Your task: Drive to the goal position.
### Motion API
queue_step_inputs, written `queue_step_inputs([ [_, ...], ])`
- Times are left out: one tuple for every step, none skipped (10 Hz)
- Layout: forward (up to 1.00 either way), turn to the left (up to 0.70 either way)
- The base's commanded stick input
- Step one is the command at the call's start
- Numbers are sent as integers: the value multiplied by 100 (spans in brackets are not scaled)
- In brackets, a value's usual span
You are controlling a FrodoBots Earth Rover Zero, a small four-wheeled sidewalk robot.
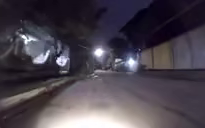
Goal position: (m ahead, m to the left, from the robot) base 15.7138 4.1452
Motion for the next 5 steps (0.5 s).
queue_step_inputs([
  [50,0],
  [50,0],
  [50,0],
  [50,0],
  [50,0],
])
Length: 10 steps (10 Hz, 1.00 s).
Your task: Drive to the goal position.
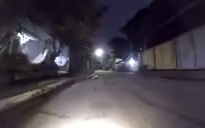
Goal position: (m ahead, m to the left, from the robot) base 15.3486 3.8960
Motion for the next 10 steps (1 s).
queue_step_inputs([
  [50,0],
  [50,0],
  [50,0],
  [50,0],
  [50,0],
  [50,0],
  [50,0],
  [50,0],
  [50,0],
  [50,0],
])
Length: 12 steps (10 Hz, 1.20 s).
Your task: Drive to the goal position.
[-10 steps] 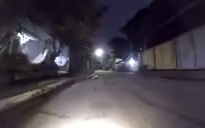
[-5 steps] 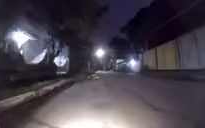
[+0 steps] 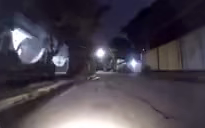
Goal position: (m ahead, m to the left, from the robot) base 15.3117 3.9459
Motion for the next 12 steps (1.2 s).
queue_step_inputs([
  [50,0],
  [50,0],
  [50,0],
  [50,0],
  [50,0],
  [50,0],
  [50,0],
  [50,0],
  [50,0],
  [50,0],
  [50,0],
  [50,0],
])
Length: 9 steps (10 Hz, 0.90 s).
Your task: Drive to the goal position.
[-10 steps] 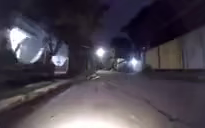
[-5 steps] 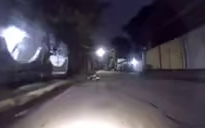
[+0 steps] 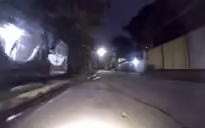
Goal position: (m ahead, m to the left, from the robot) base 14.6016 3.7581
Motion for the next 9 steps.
queue_step_inputs([
  [50,0],
  [50,0],
  [50,0],
  [50,0],
  [50,0],
  [50,0],
  [50,0],
  [50,0],
  [50,0],
])
